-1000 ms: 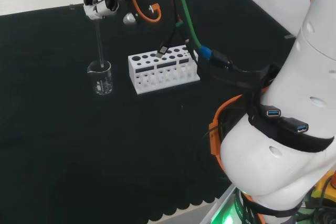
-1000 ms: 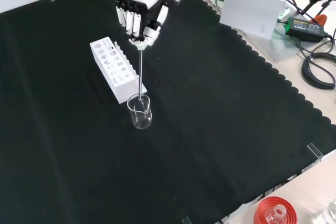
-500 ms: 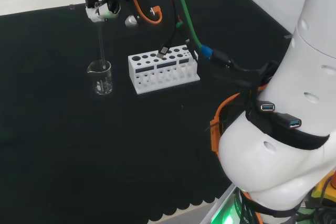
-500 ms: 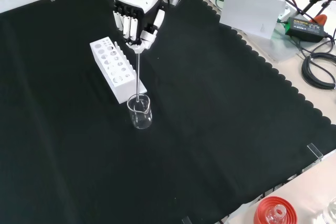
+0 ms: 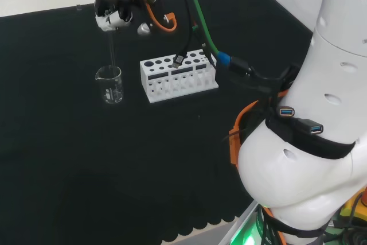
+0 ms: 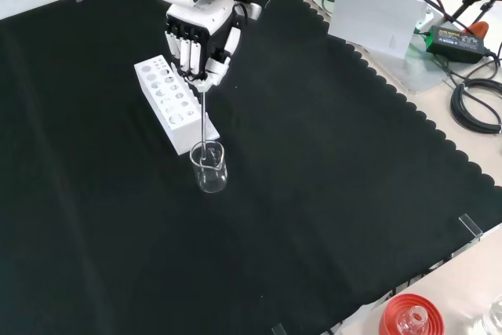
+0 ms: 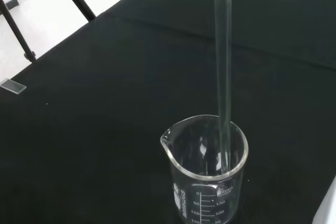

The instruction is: Stir in the beaker to the left of the white test tube rack with the glass rod.

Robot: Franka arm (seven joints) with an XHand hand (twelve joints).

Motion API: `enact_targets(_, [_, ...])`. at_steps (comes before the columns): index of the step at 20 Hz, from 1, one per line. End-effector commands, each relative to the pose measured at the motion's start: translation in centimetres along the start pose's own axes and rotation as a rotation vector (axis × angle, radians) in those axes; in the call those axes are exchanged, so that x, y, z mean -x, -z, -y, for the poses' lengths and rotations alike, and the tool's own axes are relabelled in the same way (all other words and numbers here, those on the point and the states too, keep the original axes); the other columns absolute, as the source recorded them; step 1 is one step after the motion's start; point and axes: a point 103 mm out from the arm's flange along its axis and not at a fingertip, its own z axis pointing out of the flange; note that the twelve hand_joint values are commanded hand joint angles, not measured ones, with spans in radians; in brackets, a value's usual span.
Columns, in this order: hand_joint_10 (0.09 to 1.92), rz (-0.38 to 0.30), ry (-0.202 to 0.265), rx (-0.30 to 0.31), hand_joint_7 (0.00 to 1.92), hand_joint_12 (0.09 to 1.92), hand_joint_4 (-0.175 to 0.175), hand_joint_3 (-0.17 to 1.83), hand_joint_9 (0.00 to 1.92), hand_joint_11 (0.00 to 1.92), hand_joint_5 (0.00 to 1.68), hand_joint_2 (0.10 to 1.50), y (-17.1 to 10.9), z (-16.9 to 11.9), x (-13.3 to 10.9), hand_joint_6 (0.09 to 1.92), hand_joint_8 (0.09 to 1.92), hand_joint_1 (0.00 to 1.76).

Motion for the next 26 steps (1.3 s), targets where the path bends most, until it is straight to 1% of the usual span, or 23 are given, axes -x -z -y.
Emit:
enact_targets(1, [0.53, 0.000, 0.024, -0.027, 1.29, 0.70, -0.175, -0.17, 1.64, 1.52, 1.23, 1.09, -2.7, -1.4, -0.2, 0.38, 0.78, 1.32])
enact_targets(8, [0.53, -0.009, 0.049, -0.046, 1.29, 0.70, -0.175, -0.17, 1.64, 1.52, 1.23, 1.09, -3.7, -2.0, -0.8, 0.38, 0.78, 1.32])
enact_targets(12, [0.53, -0.010, 0.061, -0.045, 1.29, 0.70, -0.175, -0.17, 1.64, 1.52, 1.23, 1.09, -3.3, -2.6, -1.3, 0.38, 0.77, 1.32])
enact_targets(14, [0.53, -0.008, 0.062, -0.047, 1.29, 0.70, -0.175, -0.17, 1.64, 1.52, 1.23, 1.09, -3.0, -2.9, -1.3, 0.38, 0.77, 1.32])
enact_targets(16, [0.53, 0.011, 0.058, -0.060, 1.29, 0.70, -0.175, -0.17, 1.64, 1.52, 1.23, 1.09, -3.1, -3.0, -1.0, 0.38, 0.77, 1.32])
enact_targets(20, [0.53, 0.003, 0.050, -0.065, 1.29, 0.70, -0.175, -0.17, 1.64, 1.52, 1.23, 1.09, -2.8, -3.2, -0.7, 0.38, 0.77, 1.32])
enact_targets(22, [0.53, -0.012, 0.044, -0.069, 1.29, 0.70, -0.175, -0.17, 1.64, 1.52, 1.23, 1.09, -2.8, -3.2, -0.2, 0.38, 0.77, 1.32])
enact_targets(24, [0.53, -0.032, 0.039, -0.069, 1.29, 0.70, -0.175, -0.17, 1.64, 1.52, 1.23, 1.09, -2.6, -3.3, 1.2, 0.38, 0.77, 1.32])
enact_targets(26, [0.53, -0.027, 0.031, -0.065, 1.29, 0.70, -0.175, -0.17, 1.64, 1.52, 1.23, 1.09, -2.3, -2.8, 2.5, 0.38, 0.77, 1.32])
